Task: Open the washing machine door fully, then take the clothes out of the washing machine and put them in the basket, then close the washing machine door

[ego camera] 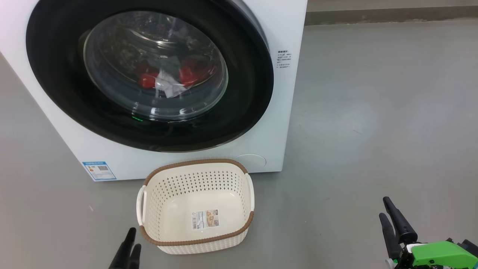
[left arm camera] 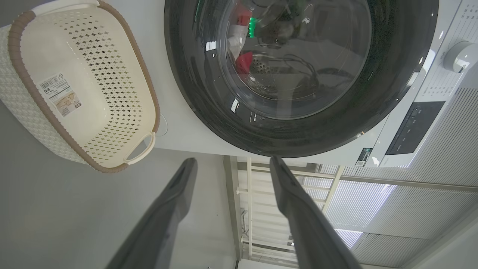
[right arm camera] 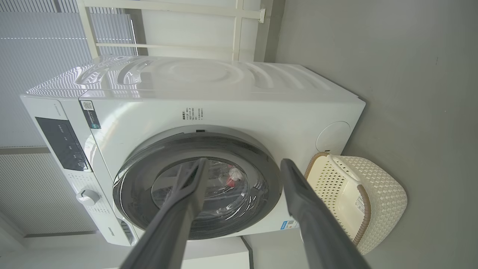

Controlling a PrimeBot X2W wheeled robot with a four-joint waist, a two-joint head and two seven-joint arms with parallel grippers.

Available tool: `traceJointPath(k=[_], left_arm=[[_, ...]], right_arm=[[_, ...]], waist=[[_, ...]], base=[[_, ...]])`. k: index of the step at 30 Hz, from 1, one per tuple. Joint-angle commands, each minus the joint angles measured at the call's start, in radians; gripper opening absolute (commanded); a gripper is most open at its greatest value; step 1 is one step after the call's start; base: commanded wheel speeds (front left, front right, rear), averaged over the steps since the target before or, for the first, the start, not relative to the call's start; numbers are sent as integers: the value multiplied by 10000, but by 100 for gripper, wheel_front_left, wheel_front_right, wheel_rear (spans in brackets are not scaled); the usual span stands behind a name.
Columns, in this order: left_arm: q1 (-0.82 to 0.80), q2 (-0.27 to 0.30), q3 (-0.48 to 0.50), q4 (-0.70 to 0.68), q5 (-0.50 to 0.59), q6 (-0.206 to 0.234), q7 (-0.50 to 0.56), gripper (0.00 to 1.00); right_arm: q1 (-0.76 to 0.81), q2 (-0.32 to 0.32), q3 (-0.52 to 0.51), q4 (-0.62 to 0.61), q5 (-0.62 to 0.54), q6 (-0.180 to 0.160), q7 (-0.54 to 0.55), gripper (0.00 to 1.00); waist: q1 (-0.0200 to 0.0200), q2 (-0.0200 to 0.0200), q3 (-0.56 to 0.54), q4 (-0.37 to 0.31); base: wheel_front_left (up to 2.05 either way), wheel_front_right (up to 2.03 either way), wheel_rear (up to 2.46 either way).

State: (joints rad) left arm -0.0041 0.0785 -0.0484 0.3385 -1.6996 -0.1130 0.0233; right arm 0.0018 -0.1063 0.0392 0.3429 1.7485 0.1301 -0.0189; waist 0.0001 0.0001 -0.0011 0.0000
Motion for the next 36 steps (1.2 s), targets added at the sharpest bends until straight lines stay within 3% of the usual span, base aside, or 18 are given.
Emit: traceJointPath(k=[1, 19, 21, 36], left_arm=[[-302, 89, -9, -270, -3, 66, -75, 100], [-649, 182, -559, -583, 921, 266, -531, 100], [-806, 188, -762, -872, 2380, 549, -786, 100], [-1021, 320, -999, -1297, 4436, 824, -1106, 100]], right_arm=[[-340, -100, -7, -267, -52, 0, -80, 100], [-713, -3, 348, -339, -1101, 1, -452, 100], [-863, 61, 397, -450, -2433, 2, -667, 100], [-1076, 138, 365, -696, -4603, 2, -940, 100]], waist=[[14, -1, -3, 1], [0, -1, 24, 8], [0, -1, 6, 10], [-1, -1, -13, 23]], base=[[0, 0, 0], [0, 0, 0], [0, 0, 0], [0, 0, 0]])
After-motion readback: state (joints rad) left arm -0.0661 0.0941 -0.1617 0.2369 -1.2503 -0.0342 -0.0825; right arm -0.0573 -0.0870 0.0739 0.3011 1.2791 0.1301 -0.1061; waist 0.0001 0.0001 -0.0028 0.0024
